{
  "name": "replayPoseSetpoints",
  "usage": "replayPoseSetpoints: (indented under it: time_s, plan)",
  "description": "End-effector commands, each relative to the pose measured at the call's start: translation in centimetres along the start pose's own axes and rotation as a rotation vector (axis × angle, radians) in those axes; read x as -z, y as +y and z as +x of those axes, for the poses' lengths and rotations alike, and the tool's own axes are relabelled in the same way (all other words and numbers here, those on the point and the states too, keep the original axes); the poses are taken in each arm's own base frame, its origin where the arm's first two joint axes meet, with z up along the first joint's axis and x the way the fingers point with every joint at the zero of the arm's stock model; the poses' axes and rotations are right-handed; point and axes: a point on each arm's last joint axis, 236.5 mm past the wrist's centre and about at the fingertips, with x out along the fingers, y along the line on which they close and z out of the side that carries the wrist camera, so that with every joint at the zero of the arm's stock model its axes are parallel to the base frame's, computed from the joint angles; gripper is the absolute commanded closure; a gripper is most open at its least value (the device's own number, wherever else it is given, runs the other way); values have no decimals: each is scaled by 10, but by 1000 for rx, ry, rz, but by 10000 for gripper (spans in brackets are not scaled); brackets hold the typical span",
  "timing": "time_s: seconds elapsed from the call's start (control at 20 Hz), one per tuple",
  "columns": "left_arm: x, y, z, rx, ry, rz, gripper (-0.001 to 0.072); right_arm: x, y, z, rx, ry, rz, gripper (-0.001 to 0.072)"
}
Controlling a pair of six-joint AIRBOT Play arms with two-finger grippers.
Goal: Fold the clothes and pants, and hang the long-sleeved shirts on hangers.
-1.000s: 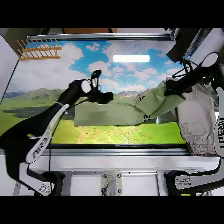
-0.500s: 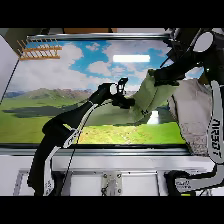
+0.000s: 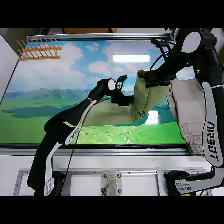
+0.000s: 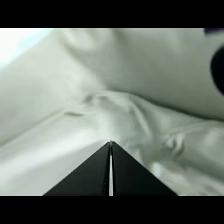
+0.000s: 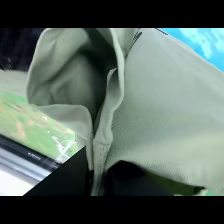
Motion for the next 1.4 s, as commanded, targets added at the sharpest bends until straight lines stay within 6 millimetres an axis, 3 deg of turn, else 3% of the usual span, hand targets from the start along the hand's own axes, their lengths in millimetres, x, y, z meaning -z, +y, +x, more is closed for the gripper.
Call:
replayPoseSetpoints:
  time_s: [0.0, 0.2, 0.4, 0.65, 0.7, 0.75, 0.8, 0.85, 0.9, 0.95, 1.0, 1.1, 1.2, 1.35]
  plan:
    - [-27, 30, -51, -11, -68, -45, 701, 2, 24, 5, -16, 12, -27, 691]
    - [-62, 88, -139, -86, -214, -83, 701, -3, 70, 18, -46, -8, -64, 691]
    - [-70, 144, -229, -140, -323, -171, 701, -13, 136, 47, -105, -56, -105, 690]
    - [-63, 186, -324, -182, -453, -255, 701, -8, 220, 124, -173, -49, -197, 685]
    - [-60, 191, -340, -190, -474, -267, 701, -10, 242, 145, -204, -73, -217, 633]
    - [-57, 195, -354, -198, -497, -276, 701, -14, 267, 165, -253, -111, -238, 389]
    - [-56, 198, -367, -205, -519, -282, 701, -16, 298, 180, -327, -155, -286, 193]
    - [-54, 200, -379, -211, -541, -287, 700, -14, 334, 188, -429, -197, -340, 101]
    - [-52, 202, -389, -217, -559, -292, 701, -10, 365, 184, -528, -235, -392, 93]
    - [-50, 203, -398, -222, -571, -296, 701, -9, 382, 175, -584, -268, -442, 96]
    - [-46, 203, -405, -226, -579, -298, 701, -11, 387, 163, -608, -292, -465, 105]
    - [-39, 201, -417, -236, -585, -291, 701, -24, 363, 143, -578, -299, -467, 105]
    - [-31, 198, -418, -244, -597, -282, 701, -36, 310, 131, -536, -268, -412, 109]
    - [-7, 196, -394, -237, -575, -315, 701, -39, 195, 127, -433, -223, -227, 110]
